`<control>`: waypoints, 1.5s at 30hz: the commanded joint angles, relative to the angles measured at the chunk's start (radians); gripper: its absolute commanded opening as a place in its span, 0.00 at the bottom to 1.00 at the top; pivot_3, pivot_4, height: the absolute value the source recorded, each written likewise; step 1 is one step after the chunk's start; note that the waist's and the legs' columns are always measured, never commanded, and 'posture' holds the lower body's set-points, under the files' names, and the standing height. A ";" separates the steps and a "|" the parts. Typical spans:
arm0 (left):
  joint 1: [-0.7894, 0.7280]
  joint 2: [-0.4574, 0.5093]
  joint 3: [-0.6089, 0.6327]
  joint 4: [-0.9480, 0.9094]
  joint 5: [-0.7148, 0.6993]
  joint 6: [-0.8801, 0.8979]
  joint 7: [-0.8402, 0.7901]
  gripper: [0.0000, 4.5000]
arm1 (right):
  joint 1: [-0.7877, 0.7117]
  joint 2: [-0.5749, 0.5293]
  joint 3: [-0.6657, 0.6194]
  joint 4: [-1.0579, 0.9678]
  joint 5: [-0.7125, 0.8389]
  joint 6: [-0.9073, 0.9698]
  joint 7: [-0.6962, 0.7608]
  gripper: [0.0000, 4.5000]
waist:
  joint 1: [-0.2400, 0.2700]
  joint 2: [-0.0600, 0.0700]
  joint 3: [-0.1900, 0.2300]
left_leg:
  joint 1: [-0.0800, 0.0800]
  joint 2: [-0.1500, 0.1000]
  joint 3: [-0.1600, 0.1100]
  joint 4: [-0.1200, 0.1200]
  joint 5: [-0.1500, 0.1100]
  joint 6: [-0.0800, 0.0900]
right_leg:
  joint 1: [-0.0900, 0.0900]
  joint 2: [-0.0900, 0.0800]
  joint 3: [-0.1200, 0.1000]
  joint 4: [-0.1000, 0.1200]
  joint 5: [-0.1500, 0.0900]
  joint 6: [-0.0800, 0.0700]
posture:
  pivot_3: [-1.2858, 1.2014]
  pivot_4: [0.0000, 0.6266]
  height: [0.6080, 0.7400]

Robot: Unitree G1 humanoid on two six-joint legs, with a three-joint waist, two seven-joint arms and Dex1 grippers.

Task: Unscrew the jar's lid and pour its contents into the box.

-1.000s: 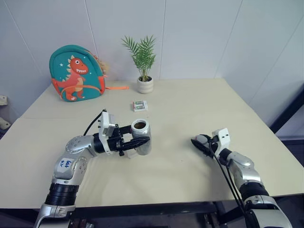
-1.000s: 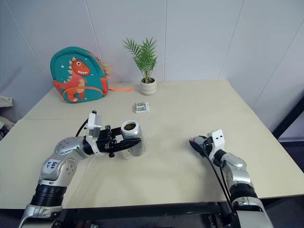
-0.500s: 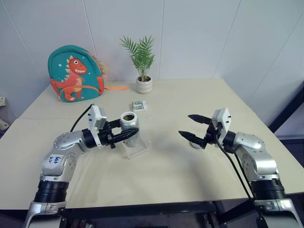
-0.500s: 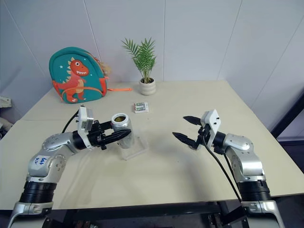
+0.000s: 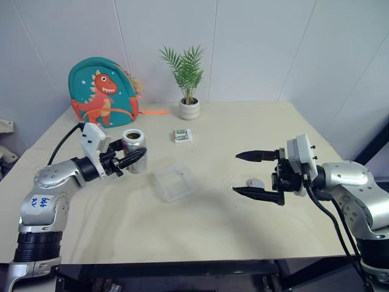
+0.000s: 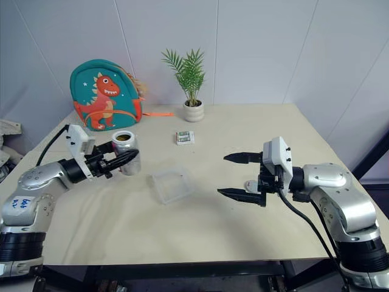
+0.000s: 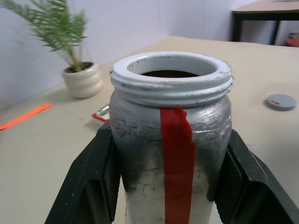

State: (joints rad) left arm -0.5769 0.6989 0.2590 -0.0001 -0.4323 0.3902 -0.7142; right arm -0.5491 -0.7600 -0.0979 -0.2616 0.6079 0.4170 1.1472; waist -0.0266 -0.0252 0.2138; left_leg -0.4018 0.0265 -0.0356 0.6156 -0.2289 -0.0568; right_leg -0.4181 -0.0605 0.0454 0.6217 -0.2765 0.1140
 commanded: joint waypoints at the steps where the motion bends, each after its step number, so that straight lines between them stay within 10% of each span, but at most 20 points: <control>1: -0.022 0.021 -0.027 0.016 0.104 -0.091 0.045 0.49 | 0.005 0.011 -0.025 -0.029 0.017 -0.004 -0.029 1.00 | 0.000 0.000 0.000 | 0.000 0.000 0.000 0.000 0.000 0.000 | 0.000 0.000 0.000 0.000 0.000 0.000 | 0.52 0.24 1.00; 17: -0.241 0.148 -0.460 0.233 1.122 -0.834 0.613 0.49 | 0.060 0.080 -0.015 -0.052 0.026 -0.005 -0.130 1.00 | 0.001 0.000 0.000 | -0.001 0.000 0.001 0.000 0.000 0.000 | -0.001 0.000 0.000 -0.001 0.001 0.001 | 0.52 0.24 1.00; 26: -0.366 0.228 -0.736 0.295 1.812 -0.821 1.119 0.49 | 0.057 0.149 0.000 -0.067 0.029 -0.002 -0.193 1.00 | 0.000 0.000 0.000 | -0.001 0.000 0.005 0.000 0.000 0.000 | -0.001 0.000 0.003 0.000 0.002 0.003 | 0.52 0.24 1.00; 37: -0.444 0.155 -0.858 0.458 1.986 -0.679 1.295 0.49 | 0.051 0.208 -0.006 -0.097 0.043 0.004 -0.266 1.00 | -0.001 0.000 0.000 | -0.004 -0.001 0.009 0.000 0.000 0.001 | -0.009 0.000 0.007 0.005 0.002 0.003 | 0.52 0.24 1.00; 45: -0.407 0.157 -0.712 0.466 1.650 -0.754 1.111 0.49 | 0.058 0.208 -0.005 -0.095 0.049 0.001 -0.273 1.00 | -0.001 0.000 0.000 | -0.003 -0.001 0.013 0.000 0.000 0.001 | -0.010 0.000 0.011 0.006 0.003 0.004 | 0.52 0.24 1.00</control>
State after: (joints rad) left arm -0.9878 0.8423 -0.5257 0.4813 1.3275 -0.3473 0.4389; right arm -0.4885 -0.5536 -0.0848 -0.3176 0.6343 0.4224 0.8784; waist -0.0281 -0.0256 0.2136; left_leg -0.4047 0.0260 -0.0219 0.6157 -0.2287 -0.0561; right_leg -0.4287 -0.0602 0.0570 0.6280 -0.2736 0.1183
